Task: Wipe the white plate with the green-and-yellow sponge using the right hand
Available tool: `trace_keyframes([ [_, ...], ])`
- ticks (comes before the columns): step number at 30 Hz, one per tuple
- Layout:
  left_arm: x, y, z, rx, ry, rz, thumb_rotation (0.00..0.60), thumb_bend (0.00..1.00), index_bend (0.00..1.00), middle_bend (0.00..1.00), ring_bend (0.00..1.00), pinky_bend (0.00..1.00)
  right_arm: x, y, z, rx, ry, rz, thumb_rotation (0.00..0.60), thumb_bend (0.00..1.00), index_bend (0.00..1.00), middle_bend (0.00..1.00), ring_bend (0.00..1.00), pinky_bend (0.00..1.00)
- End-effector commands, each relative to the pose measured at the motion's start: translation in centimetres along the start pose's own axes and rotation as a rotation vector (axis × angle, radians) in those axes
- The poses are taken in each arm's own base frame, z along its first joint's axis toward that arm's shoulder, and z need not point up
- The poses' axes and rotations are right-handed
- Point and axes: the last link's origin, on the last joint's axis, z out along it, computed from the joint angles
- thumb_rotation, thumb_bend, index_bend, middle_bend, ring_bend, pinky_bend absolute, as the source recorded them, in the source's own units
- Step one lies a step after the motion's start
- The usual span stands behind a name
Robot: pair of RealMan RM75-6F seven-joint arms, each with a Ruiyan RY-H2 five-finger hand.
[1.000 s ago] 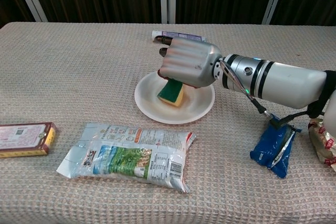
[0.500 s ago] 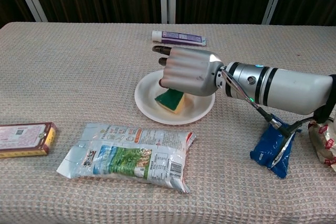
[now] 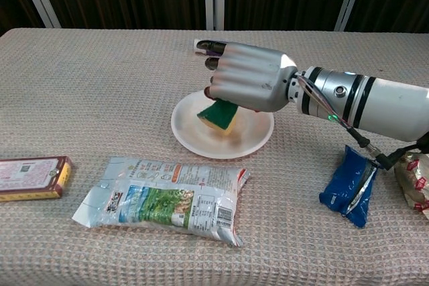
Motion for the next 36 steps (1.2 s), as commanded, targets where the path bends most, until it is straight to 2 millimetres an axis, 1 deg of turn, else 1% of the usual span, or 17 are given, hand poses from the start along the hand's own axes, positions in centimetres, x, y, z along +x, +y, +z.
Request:
trace_keyframes([
  [1, -0.1, 0.0, 0.0, -0.001, -0.002, 0.000, 0.600, 0.02, 0.13, 0.04, 0.04, 0.11, -1.2, -1.1, -0.6, 0.052, -0.057, -0.019, 0.600, 0.44, 0.69, 0.52, 0.23, 0.00],
  [4, -0.1, 0.0, 0.0, -0.001, -0.004, 0.001, 0.600, 0.02, 0.13, 0.04, 0.04, 0.11, -1.8, -1.9, -0.2, 0.076, -0.087, -0.034, 0.600, 0.44, 0.69, 0.52, 0.24, 0.00],
  [7, 0.0, -0.1, 0.0, 0.004, -0.004, 0.003, 0.600, 0.02, 0.13, 0.04, 0.04, 0.11, -1.8, -2.3, 0.4, 0.080, -0.088, -0.039, 0.600, 0.45, 0.69, 0.52, 0.24, 0.00],
  [10, 0.0, -0.2, -0.1, 0.008, 0.000, 0.002, 0.600, 0.02, 0.13, 0.04, 0.04, 0.11, -1.3, -1.6, 1.0, 0.040, -0.061, -0.019, 0.600, 0.45, 0.69, 0.52, 0.24, 0.00],
  [13, 0.0, -0.2, -0.2, 0.010, 0.000, 0.000, 0.600, 0.02, 0.13, 0.04, 0.04, 0.11, -0.4, -0.4, 1.1, -0.010, -0.026, 0.017, 0.600, 0.45, 0.69, 0.52, 0.24, 0.00],
  [16, -0.1, -0.2, -0.2, 0.009, -0.001, -0.003, 0.600, 0.02, 0.13, 0.04, 0.04, 0.11, 0.0, 0.0, 1.1, -0.018, -0.014, 0.020, 0.600, 0.45, 0.69, 0.52, 0.24, 0.00],
  [18, -0.1, -0.2, -0.2, 0.007, 0.001, -0.004, 0.600, 0.02, 0.13, 0.04, 0.04, 0.11, -0.1, -0.3, 1.3, 0.000, -0.027, 0.009, 0.600, 0.45, 0.69, 0.52, 0.24, 0.00],
  [24, -0.2, -0.3, -0.3, 0.013, -0.006, -0.004, 0.600, 0.02, 0.13, 0.04, 0.04, 0.11, -1.5, -2.3, 2.0, 0.076, -0.098, -0.063, 0.600, 0.45, 0.68, 0.52, 0.24, 0.00],
  [26, -0.2, -0.4, -0.4, 0.016, -0.006, -0.004, 0.600, 0.02, 0.13, 0.04, 0.04, 0.11, -1.6, -2.4, 2.2, 0.079, -0.103, -0.072, 0.600, 0.45, 0.68, 0.52, 0.24, 0.00],
  [29, -0.2, -0.5, -0.5, 0.019, -0.003, -0.004, 0.600, 0.02, 0.13, 0.04, 0.04, 0.11, -1.4, -1.6, 2.3, 0.044, -0.089, -0.060, 0.600, 0.45, 0.68, 0.52, 0.24, 0.00],
  [32, -0.1, -0.4, -0.4, 0.015, 0.002, -0.006, 0.600, 0.02, 0.13, 0.04, 0.04, 0.11, -1.0, 0.3, 1.8, -0.035, -0.062, -0.016, 0.600, 0.45, 0.68, 0.52, 0.24, 0.00],
  [34, -0.1, -0.4, -0.4, 0.011, 0.004, -0.006, 0.600, 0.02, 0.13, 0.04, 0.04, 0.11, -1.0, 1.9, 1.0, -0.094, -0.053, 0.013, 0.600, 0.45, 0.68, 0.52, 0.24, 0.00],
  [36, 0.0, -0.3, -0.4, 0.007, 0.007, -0.006, 0.600, 0.02, 0.13, 0.04, 0.04, 0.11, -1.5, 3.4, -0.2, -0.148, -0.066, 0.034, 0.600, 0.45, 0.68, 0.52, 0.24, 0.00],
])
